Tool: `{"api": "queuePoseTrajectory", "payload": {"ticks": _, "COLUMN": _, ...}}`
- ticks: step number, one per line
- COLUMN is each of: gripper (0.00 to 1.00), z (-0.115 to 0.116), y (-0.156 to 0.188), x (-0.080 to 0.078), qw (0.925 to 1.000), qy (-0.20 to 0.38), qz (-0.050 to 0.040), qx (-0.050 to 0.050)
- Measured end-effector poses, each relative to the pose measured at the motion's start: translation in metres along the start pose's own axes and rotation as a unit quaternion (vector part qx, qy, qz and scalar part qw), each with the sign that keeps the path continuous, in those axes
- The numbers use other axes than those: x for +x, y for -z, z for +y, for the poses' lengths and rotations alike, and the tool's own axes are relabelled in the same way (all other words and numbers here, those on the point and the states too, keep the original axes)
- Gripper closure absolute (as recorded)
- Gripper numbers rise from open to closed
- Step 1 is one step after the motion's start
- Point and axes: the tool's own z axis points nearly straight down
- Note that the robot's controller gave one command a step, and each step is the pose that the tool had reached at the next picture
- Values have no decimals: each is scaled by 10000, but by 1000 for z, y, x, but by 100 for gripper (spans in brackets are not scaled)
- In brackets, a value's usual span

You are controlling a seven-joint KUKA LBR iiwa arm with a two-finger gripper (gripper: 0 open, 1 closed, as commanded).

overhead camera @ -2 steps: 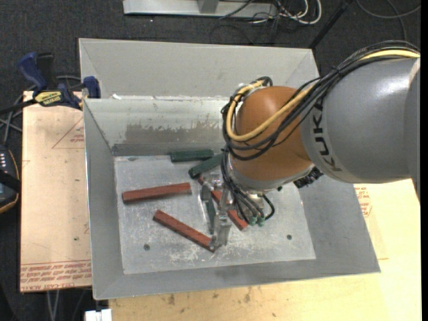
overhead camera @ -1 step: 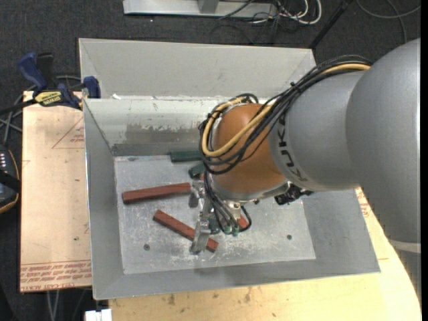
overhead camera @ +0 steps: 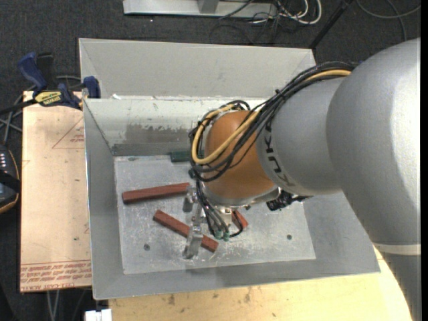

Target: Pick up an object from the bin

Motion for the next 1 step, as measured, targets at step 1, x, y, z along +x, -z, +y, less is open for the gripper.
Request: {"api": "queuePoseTrajectory", "payload": {"ticks": 1, "gripper": 0, "z": -3, "y": 27, "x": -11, "qw": 9999, "qy": -116, "qz": -36, "qx": -13}}
